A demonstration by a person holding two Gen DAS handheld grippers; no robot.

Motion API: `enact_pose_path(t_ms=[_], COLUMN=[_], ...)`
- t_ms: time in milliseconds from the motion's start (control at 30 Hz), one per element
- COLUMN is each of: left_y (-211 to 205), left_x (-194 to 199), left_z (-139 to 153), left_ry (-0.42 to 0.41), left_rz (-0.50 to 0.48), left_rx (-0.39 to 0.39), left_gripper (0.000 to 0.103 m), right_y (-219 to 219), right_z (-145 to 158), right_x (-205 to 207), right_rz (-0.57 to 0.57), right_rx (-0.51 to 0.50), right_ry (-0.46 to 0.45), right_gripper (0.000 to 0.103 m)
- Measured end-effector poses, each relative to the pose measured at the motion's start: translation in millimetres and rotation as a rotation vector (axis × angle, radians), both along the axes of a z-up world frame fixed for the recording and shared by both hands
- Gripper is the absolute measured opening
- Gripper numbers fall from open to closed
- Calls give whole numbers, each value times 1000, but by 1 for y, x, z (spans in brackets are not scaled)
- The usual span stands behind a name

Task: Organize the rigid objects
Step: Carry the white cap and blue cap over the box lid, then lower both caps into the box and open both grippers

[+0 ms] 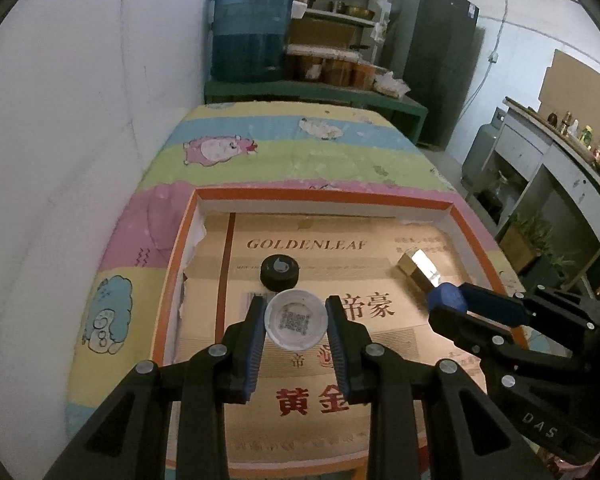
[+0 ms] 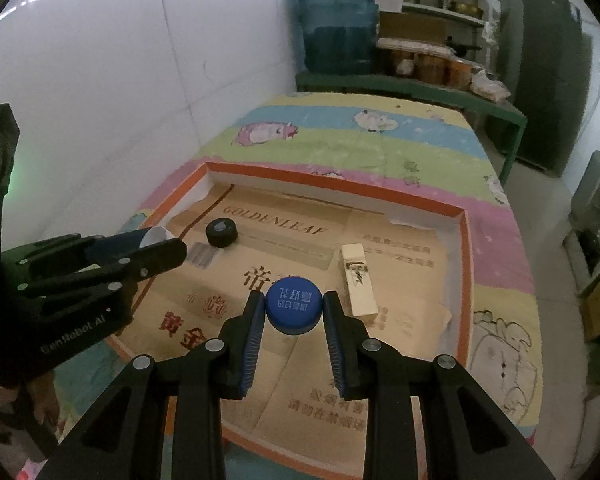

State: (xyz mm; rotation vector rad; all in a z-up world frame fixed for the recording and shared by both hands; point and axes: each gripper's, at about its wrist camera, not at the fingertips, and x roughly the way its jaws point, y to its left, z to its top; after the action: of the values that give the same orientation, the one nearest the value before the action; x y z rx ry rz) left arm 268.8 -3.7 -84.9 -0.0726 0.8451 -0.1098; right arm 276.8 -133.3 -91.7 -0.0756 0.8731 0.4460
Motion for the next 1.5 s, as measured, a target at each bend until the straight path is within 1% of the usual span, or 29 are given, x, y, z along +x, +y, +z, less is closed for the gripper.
enact_pose_path(t_ms=[267,700,1167,1267,1333,1500], left_y=[6,6,10,11,10,9], left_x=[10,22,25,25,24,20], left_z=[-15,-29,-38,-37,-36,-30], left_ry=[35,74,87,84,80,65], left_rz=[9,7,-5,-7,-8,-7], left_rx=[7,21,2,-1,2,11], left_gripper=[30,30,31,39,47,49], right_y=[8,14,16,16,16,16], right_z=[-18,-35,-41,-41,-40,-39], right_x=[12,22,25,24,22,18], right_rz=[19,32,35,36,36,34], right_rx=[-9,-30,-45,-45,-44,-47], right_ry=[35,67,73,71,69,68], right_gripper=[30,30,31,31,31,36])
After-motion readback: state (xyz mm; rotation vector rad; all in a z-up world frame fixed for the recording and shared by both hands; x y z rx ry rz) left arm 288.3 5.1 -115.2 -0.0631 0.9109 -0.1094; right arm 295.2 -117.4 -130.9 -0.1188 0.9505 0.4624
